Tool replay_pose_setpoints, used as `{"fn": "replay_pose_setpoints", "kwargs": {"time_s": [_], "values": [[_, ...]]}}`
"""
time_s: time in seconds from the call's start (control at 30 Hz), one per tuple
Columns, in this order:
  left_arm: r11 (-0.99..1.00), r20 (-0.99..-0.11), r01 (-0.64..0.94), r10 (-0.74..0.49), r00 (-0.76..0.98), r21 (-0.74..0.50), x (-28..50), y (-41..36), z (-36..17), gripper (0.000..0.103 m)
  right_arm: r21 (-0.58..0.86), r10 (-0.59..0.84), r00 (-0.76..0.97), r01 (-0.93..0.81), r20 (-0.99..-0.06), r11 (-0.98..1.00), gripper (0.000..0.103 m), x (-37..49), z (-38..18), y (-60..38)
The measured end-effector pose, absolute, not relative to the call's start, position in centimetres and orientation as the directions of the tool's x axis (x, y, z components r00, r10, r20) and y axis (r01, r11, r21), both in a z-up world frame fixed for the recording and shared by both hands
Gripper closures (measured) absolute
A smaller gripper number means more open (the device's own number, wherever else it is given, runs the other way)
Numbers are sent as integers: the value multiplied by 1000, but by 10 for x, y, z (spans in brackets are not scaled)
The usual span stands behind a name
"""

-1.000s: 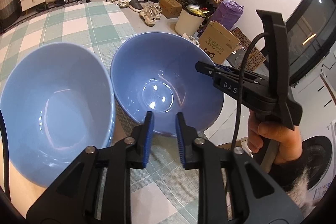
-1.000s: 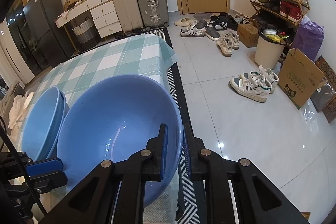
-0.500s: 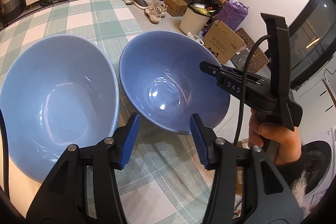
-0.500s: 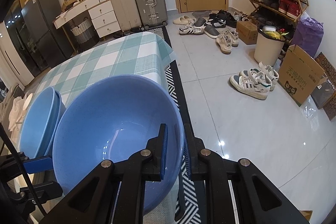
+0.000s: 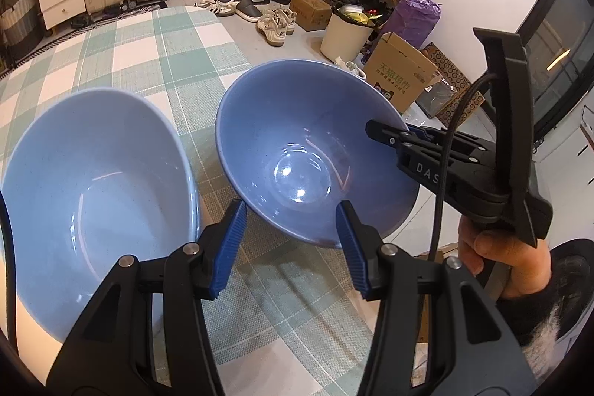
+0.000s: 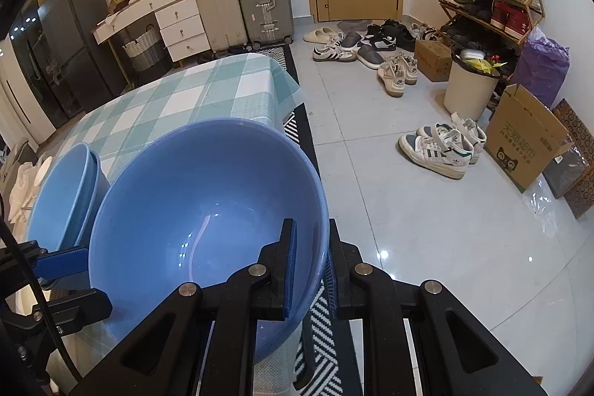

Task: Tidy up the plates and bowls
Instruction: 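Lift the blue bowl with both tools and carry it over the nested bowls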

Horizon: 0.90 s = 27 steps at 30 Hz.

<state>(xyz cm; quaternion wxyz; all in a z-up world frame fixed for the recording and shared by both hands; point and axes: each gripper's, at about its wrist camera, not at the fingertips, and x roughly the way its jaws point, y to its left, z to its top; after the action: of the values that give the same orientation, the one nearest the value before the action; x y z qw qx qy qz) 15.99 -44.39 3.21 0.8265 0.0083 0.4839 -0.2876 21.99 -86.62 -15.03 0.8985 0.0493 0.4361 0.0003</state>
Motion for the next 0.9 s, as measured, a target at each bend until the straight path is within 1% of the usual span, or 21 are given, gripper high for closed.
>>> {"fn": "replay_pose_setpoints", "kwargs": {"time_s": [0.5,0.9], "values": [[831,-802,502,-462,380,-241,164,-446,33,57,71,31,626,40,-779,997,88,211,-149,-867],[821,-781,523,-476,404,-230,156,-439,46,56,60,19,648,41,-762,997,88,199,-135,-866]]}}
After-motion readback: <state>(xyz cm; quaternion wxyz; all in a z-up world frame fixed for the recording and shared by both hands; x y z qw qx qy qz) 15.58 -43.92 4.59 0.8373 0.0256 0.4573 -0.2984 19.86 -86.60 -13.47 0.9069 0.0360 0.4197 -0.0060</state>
